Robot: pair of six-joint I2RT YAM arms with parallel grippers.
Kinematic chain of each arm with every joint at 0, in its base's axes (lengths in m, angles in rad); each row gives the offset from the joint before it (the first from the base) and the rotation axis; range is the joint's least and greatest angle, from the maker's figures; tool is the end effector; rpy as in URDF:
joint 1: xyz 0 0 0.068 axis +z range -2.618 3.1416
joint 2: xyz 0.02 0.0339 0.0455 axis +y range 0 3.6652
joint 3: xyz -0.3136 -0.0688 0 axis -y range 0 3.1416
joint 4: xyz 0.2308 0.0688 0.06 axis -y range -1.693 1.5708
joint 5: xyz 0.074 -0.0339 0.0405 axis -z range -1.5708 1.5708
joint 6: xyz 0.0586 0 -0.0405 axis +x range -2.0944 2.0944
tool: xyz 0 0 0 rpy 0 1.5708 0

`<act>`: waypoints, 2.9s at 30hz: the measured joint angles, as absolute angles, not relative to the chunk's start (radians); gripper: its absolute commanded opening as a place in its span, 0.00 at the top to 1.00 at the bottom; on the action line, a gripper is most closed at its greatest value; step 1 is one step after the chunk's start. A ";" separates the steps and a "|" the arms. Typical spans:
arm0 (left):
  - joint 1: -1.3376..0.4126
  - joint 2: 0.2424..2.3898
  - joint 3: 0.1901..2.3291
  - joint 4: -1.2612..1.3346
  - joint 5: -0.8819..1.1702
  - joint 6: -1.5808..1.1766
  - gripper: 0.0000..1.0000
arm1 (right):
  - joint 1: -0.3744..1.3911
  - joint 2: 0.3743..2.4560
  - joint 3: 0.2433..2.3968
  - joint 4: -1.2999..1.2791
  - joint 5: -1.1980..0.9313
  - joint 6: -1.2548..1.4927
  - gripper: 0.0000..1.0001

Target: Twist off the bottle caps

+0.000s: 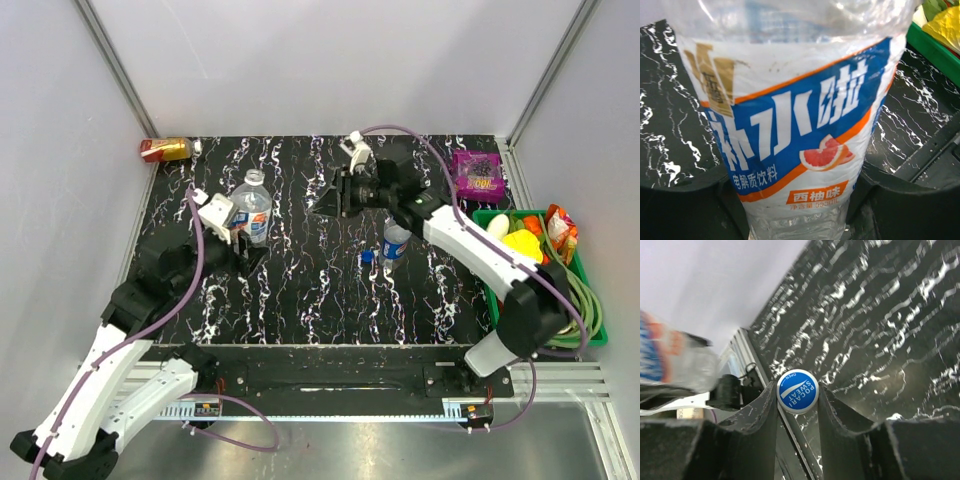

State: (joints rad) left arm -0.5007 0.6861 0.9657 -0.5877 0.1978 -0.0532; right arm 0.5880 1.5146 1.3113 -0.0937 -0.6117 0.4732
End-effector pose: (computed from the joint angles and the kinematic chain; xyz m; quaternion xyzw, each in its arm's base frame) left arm 0.0891 -0.0619 0.3937 0.2351 0.7703 -0.2373 0.5432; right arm 0.2785 0.2261 0.4031 -0.2228 0.7551 0.4958 0.3666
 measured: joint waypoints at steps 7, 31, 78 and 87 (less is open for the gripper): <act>-0.501 0.671 0.964 -0.582 0.144 -0.052 1.00 | 0.600 1.741 1.387 -0.290 -0.539 0.411 1.00; -0.501 0.693 0.955 -0.582 0.144 -0.052 1.00 | 0.662 1.966 1.539 -0.627 -0.314 0.300 0.38; -0.501 0.810 0.946 -0.506 0.586 -0.043 0.99 | 0.665 1.399 1.500 0.016 -0.750 0.541 0.06; -0.501 0.806 0.947 -0.503 0.623 -0.043 0.99 | 0.669 1.512 1.518 0.024 -0.773 0.604 0.43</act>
State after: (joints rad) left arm -0.5007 0.8059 0.9470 -0.5030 0.6228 -0.0429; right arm 0.6689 1.5120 1.5181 0.0238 -0.7734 0.6037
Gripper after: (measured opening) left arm 0.623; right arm 0.774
